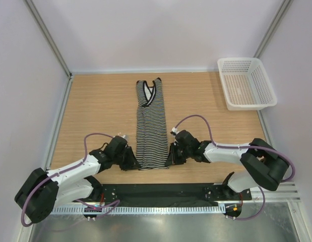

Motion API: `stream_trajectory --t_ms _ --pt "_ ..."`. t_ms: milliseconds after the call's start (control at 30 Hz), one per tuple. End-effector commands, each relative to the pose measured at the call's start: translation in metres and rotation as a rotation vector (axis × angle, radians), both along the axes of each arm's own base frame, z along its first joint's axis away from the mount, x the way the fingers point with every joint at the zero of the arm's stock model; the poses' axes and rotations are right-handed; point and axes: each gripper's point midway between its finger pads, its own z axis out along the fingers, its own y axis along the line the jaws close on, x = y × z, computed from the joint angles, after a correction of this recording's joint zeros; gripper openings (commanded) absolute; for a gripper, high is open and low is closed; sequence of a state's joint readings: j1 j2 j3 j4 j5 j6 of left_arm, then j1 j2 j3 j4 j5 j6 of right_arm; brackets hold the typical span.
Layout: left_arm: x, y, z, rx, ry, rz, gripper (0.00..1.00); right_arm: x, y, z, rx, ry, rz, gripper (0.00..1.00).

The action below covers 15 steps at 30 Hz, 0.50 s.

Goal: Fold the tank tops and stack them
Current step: Fold the tank top

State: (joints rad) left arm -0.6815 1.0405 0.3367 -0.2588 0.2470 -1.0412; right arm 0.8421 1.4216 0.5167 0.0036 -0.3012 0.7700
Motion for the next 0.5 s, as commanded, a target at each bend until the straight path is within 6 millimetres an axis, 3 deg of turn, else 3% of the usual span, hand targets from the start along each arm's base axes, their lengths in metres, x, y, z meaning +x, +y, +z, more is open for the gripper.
stream_trajectory --t_ms 0,67,167,467 --pt "0.000 -0.004 0.001 -0.018 -0.008 -0.012 0.13 0.001 0.006 0.012 0.044 -0.023 0.021 0.01" --pt "0.002 -0.005 0.006 -0.030 -0.022 -0.012 0.05 0.001 0.007 0.015 0.046 -0.027 0.027 0.01" --pt "0.005 -0.008 0.014 -0.048 -0.041 -0.006 0.01 0.002 0.007 0.021 0.046 -0.028 0.027 0.01" --pt "0.025 -0.010 0.046 -0.030 -0.122 0.006 0.00 0.025 0.007 0.048 0.049 -0.093 0.003 0.01"
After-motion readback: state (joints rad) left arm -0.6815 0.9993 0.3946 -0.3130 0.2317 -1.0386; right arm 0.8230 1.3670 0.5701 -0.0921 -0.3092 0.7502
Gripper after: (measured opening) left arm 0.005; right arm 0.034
